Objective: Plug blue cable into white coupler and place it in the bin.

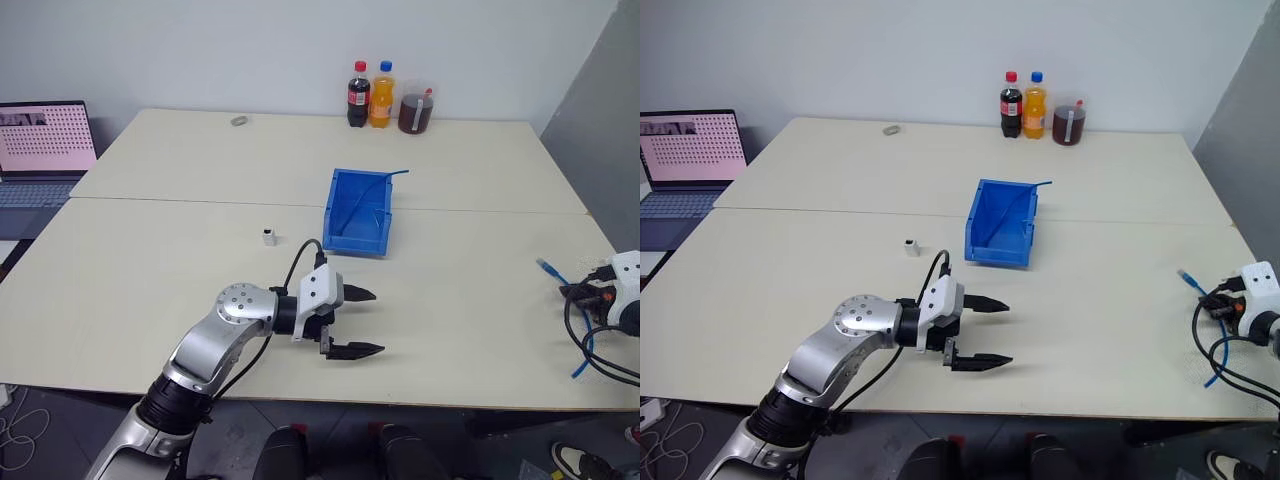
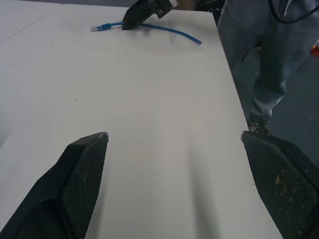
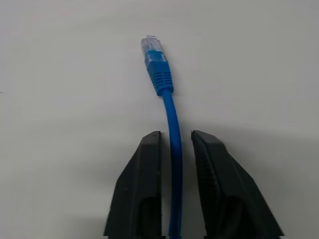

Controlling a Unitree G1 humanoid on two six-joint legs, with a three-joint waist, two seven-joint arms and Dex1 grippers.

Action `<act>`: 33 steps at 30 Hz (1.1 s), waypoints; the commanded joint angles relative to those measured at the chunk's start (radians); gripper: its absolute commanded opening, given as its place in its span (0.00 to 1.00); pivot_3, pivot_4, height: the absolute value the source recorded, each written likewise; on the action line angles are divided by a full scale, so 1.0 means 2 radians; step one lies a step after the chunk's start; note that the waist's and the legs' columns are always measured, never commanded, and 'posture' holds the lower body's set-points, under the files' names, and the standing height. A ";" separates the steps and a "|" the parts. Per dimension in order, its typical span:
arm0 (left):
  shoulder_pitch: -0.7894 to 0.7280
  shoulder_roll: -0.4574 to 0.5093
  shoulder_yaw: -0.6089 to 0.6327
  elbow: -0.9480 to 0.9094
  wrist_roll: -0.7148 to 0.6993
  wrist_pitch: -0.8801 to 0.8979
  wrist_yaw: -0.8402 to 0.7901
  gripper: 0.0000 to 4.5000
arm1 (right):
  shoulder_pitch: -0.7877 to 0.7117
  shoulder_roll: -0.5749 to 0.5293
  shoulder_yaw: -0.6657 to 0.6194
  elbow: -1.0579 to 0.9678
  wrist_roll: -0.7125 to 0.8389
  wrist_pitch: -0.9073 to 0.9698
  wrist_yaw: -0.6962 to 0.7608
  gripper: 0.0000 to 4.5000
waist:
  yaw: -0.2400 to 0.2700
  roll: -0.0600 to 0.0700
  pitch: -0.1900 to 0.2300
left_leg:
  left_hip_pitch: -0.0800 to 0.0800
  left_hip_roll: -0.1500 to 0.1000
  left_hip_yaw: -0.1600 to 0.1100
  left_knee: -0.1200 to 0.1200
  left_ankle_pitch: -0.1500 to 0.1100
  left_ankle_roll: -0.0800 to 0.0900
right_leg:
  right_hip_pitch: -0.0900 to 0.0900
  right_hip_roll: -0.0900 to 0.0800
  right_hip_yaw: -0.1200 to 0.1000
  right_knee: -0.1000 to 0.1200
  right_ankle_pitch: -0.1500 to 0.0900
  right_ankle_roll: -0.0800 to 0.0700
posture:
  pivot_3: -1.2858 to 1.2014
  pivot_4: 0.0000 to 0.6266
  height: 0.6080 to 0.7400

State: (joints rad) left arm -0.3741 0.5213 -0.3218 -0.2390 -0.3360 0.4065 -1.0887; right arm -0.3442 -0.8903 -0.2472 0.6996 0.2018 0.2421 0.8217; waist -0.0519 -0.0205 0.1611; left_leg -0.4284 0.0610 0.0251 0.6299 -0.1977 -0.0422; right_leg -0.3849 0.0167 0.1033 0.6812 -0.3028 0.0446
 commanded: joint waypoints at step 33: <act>0.174 0.133 0.168 0.056 -0.023 -0.039 -0.009 1.00 | -0.140 0.187 0.346 -0.272 -0.171 -0.127 0.094 0.11 | 0.010 0.000 0.001 | -0.001 0.001 0.000 -0.001 0.000 0.000 | -0.002 0.000 -0.002 0.001 -0.001 -0.003 | 0.52 0.24 1.00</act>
State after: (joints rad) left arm -0.0261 0.7891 -0.0056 -0.1210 -0.3861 0.3410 -1.1169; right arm -0.6069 -0.5213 0.4494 0.1574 -0.1301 0.0188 1.0118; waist -0.0326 -0.0213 0.1638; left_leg -0.4305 0.0635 0.0249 0.6287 -0.1975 -0.0419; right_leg -0.3897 0.0161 0.0993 0.6829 -0.3046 0.0385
